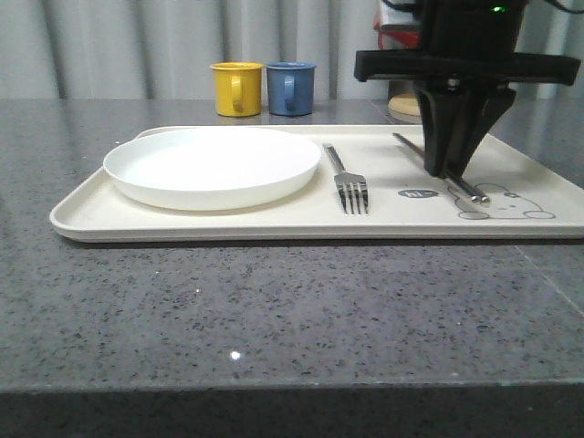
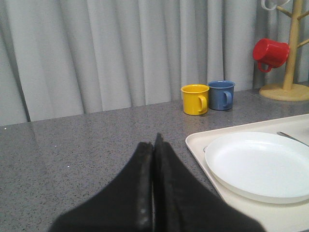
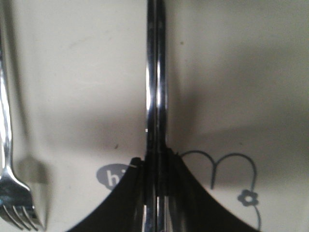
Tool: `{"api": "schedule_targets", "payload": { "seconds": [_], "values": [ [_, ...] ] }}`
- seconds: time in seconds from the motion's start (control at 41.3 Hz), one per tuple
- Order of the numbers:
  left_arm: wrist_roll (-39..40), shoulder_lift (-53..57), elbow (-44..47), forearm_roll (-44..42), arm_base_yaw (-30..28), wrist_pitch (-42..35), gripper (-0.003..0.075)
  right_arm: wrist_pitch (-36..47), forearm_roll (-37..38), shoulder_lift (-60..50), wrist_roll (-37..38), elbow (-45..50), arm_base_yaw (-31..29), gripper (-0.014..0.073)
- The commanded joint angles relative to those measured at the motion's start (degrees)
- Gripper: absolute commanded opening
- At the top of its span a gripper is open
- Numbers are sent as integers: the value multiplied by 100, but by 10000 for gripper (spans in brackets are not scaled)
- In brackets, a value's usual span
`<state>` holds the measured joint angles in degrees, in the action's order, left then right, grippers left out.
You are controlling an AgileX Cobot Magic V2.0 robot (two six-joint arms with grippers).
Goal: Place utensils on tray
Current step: 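Lower the chopsticks beside the fork and open the right gripper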
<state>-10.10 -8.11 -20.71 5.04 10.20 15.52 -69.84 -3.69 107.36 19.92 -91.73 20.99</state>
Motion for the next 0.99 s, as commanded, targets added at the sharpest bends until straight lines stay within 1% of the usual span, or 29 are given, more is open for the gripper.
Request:
{"api": "schedule_targets", "payload": {
  "seconds": [0.0,0.436,0.533,0.63,0.775,0.848,0.896,0.969],
  "values": [
    [44,-67,-143,23,-5,-487,-19,175,-253,-158,52,-200,-6,13],
    [44,-67,-143,23,-5,-487,-19,518,-298,-110,95,-222,-4,14],
    [44,-67,-143,23,-5,-487,-19,518,-298,-110,95,-222,-4,32],
    [44,-67,-143,23,-5,-487,-19,518,-298,-110,95,-222,-4,107],
    [44,-67,-143,23,-5,-487,-19,503,-303,-110,95,-234,-4,286],
    [44,-67,-143,23,-5,-487,-19,393,-297,-125,88,-302,-4,356],
    [44,-67,-143,23,-5,-487,-19,289,-259,-141,45,-382,-4,372],
    [44,-67,-143,23,-5,-487,-19,202,-170,-217,-16,-470,-35,371]
  ]
}}
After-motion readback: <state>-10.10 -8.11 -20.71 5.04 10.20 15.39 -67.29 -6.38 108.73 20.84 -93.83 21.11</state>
